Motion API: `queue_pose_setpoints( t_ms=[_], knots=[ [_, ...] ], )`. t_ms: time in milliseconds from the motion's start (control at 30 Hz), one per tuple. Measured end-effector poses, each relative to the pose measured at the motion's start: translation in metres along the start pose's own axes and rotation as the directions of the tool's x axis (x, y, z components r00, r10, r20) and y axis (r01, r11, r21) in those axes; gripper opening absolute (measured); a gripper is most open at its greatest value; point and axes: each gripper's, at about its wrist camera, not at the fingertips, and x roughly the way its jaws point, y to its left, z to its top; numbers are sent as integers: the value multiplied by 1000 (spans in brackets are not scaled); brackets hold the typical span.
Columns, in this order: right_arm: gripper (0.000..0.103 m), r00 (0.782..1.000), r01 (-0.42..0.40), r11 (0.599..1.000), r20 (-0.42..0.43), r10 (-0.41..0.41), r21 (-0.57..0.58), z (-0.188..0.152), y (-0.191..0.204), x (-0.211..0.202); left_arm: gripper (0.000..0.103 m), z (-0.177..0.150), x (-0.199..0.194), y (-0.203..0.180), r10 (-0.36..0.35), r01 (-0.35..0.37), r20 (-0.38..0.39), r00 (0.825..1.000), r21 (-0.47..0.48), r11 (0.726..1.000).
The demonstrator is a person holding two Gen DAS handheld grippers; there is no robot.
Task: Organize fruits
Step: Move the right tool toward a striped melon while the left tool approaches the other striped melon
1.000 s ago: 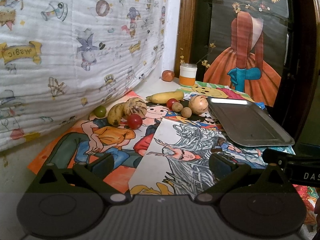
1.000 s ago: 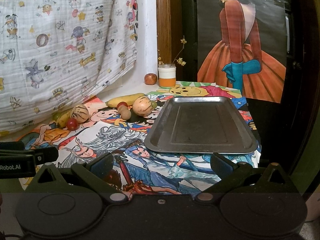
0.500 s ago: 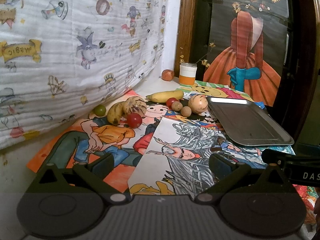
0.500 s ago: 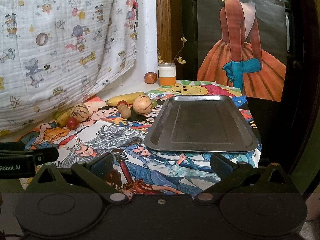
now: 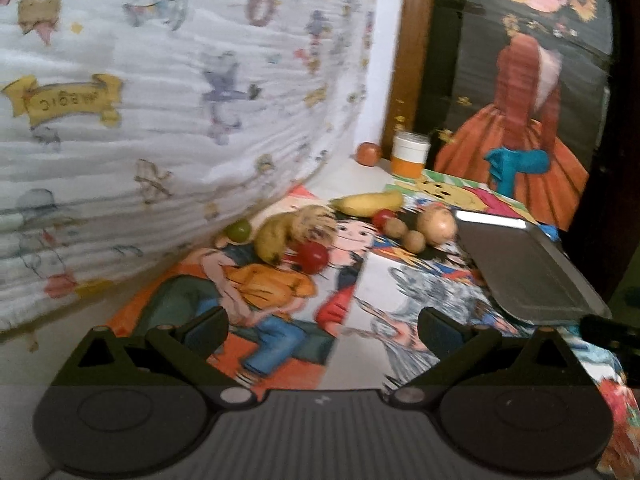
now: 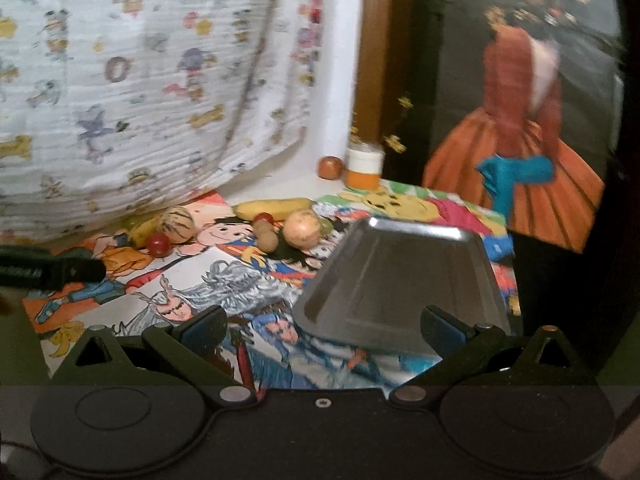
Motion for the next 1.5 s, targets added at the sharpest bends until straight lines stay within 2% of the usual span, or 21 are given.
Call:
queue_pose_setpoints(
  t_ms=[133,267,567,800,1000,1167,1267,1367,1500],
  knots=[
    [103,997,-72,996,-8,71,-54,26,-5,4,103,13,12,13,-8,8,-12,1000,-22,1000],
    [103,992,-128,989,3,129,-72,53,-8,13,103,19,22,15,-16,16,-18,1000,13,1000],
    [103,965,-257,966,-59,256,-7,92,-19,73,103,33,47,11,-53,53,-3,999,44,998],
    [102,929,-344,936,-116,352,77,104,-38,135,103,49,74,1,-78,77,5,997,93,993],
    [101,901,-383,912,-160,404,146,104,-47,184,102,60,104,-7,-84,85,-14,996,119,989],
    [97,882,-396,899,-195,429,188,100,-51,220,95,65,127,-11,-95,100,-41,995,140,985],
    [96,877,-394,896,-210,433,204,100,-52,236,92,68,136,-12,-101,109,-56,993,145,983],
    [91,871,-391,895,-226,435,217,98,-51,250,89,69,144,-11,-100,109,-72,992,137,985],
    [88,870,-381,898,-243,429,220,94,-51,260,88,70,152,-10,-69,80,-90,994,126,989]
  ],
)
